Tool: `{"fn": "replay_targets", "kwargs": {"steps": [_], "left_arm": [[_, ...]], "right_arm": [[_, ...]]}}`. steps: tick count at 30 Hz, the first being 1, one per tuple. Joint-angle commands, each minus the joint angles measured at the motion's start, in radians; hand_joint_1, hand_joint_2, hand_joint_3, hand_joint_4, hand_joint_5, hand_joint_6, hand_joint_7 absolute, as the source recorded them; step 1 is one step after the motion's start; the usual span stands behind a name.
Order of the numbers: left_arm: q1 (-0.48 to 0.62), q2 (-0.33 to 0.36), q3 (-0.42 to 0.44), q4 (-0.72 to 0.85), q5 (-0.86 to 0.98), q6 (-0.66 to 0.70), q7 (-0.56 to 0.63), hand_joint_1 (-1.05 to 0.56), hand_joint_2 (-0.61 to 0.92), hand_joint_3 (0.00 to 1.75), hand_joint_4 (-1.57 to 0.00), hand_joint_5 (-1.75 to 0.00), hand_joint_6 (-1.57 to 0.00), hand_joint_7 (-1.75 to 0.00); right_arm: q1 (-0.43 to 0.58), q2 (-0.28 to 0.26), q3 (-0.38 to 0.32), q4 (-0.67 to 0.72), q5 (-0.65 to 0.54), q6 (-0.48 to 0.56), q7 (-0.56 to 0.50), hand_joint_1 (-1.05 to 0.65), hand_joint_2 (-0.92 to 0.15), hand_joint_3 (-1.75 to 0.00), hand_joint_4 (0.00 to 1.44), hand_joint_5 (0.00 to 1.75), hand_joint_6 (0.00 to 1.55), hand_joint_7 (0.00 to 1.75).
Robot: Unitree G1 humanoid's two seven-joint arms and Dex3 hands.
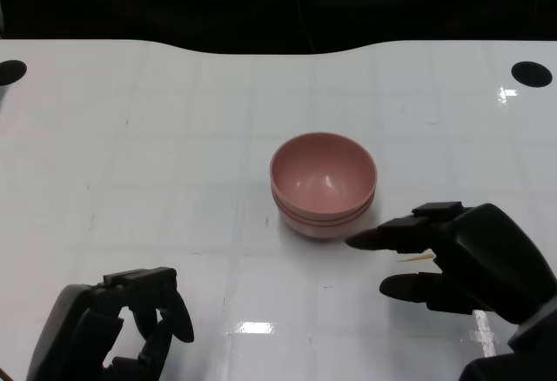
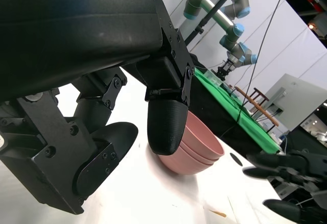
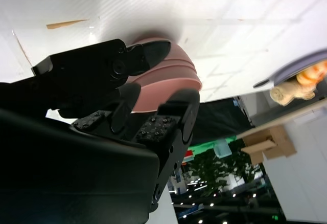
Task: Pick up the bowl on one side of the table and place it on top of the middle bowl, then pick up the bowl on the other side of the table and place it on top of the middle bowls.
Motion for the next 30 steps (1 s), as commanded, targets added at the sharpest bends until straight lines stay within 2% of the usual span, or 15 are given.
{"fn": "replay_targets", "kwargs": {"steps": [1,2,4,9,10,11,12,13,15,17,20,24,30], "left_arm": [[0.008,0.014,0.003,-0.012,-0.005,0.003,-0.009,-0.05,0.23,1.63,-0.88,-1.70,-0.84,-1.48],[0.008,0.013,0.003,-0.013,-0.006,0.003,-0.010,-0.05,0.23,1.63,-0.88,-1.71,-0.84,-1.48],[0.007,0.014,0.004,-0.012,-0.005,0.002,-0.009,-0.05,0.23,1.63,-0.88,-1.71,-0.84,-1.48],[0.005,0.016,0.004,-0.003,-0.012,-0.003,-0.009,-0.05,0.25,1.62,-0.88,-1.71,-0.84,-1.48],[0.005,0.016,0.004,-0.003,-0.011,-0.002,-0.009,-0.04,0.24,1.61,-0.88,-1.71,-0.84,-1.48],[0.004,0.016,0.005,-0.004,-0.009,-0.001,-0.008,-0.04,0.24,1.61,-0.88,-1.71,-0.84,-1.48],[0.004,0.016,0.005,-0.005,-0.009,0.001,-0.008,-0.04,0.24,1.61,-0.88,-1.71,-0.84,-1.48],[0.004,0.015,0.005,-0.005,-0.009,0.002,-0.008,-0.04,0.24,1.62,-0.88,-1.71,-0.84,-1.48],[0.003,0.012,0.003,-0.003,-0.018,0.006,-0.012,-0.04,0.24,1.62,-0.88,-1.70,-0.84,-1.47],[0.002,0.009,0.001,0.003,-0.024,0.007,-0.013,-0.04,0.24,1.62,-0.89,-1.69,-0.85,-1.47],[-0.004,0.005,-0.002,0.021,-0.030,-0.004,-0.009,-0.02,0.23,1.62,-0.90,-1.68,-0.85,-1.47],[-0.012,-0.002,-0.004,0.039,-0.028,-0.007,-0.003,-0.02,0.23,1.62,-0.90,-1.68,-0.86,-1.46],[-0.021,-0.010,-0.005,0.046,-0.032,0.012,-0.009,-0.01,0.23,1.60,-0.91,-1.69,-0.87,-1.46]], "right_arm": [[0.057,-0.016,-0.048,-0.073,0.064,-0.005,0.031,-0.07,-0.82,-0.01,1.04,0.80,1.12,0.27],[0.071,-0.015,-0.056,-0.091,0.076,-0.003,0.042,-0.05,-0.82,-0.01,1.03,0.94,1.16,0.27],[0.092,-0.012,-0.066,-0.110,0.102,-0.001,0.063,-0.01,-0.81,-0.02,1.04,1.08,1.23,0.29],[0.091,0.015,-0.069,-0.030,0.142,-0.062,0.051,0.09,-0.79,-0.03,1.08,1.22,1.31,0.38],[0.086,0.018,-0.070,-0.011,0.143,-0.076,0.047,0.15,-0.56,-0.55,1.03,1.37,1.25,0.57],[0.080,0.018,-0.071,0.005,0.142,-0.085,0.047,0.17,-0.35,-0.98,1.02,1.42,1.19,0.71],[0.073,0.020,-0.073,0.022,0.145,-0.093,0.050,0.19,-0.22,-1.24,1.00,1.49,1.14,0.84],[0.069,0.021,-0.074,0.033,0.147,-0.099,0.052,0.22,-0.14,-1.44,0.98,1.57,1.09,0.98],[0.048,0.028,-0.073,0.095,0.177,-0.137,0.058,0.24,-0.10,-1.57,0.99,1.64,1.05,1.14],[0.025,0.034,-0.070,0.164,0.204,-0.186,0.061,0.24,-0.09,-1.62,1.00,1.71,0.99,1.36],[-0.009,0.042,-0.069,0.264,0.219,-0.279,0.050,0.23,-0.08,-1.66,1.00,1.74,0.95,1.49],[-0.045,0.053,-0.078,0.362,0.224,-0.357,0.042,0.23,-0.07,-1.68,1.01,1.75,0.93,1.53],[-0.085,0.061,-0.084,0.453,0.230,-0.402,0.047,0.26,-0.01,-1.71,1.01,1.74,0.93,1.52]]}}
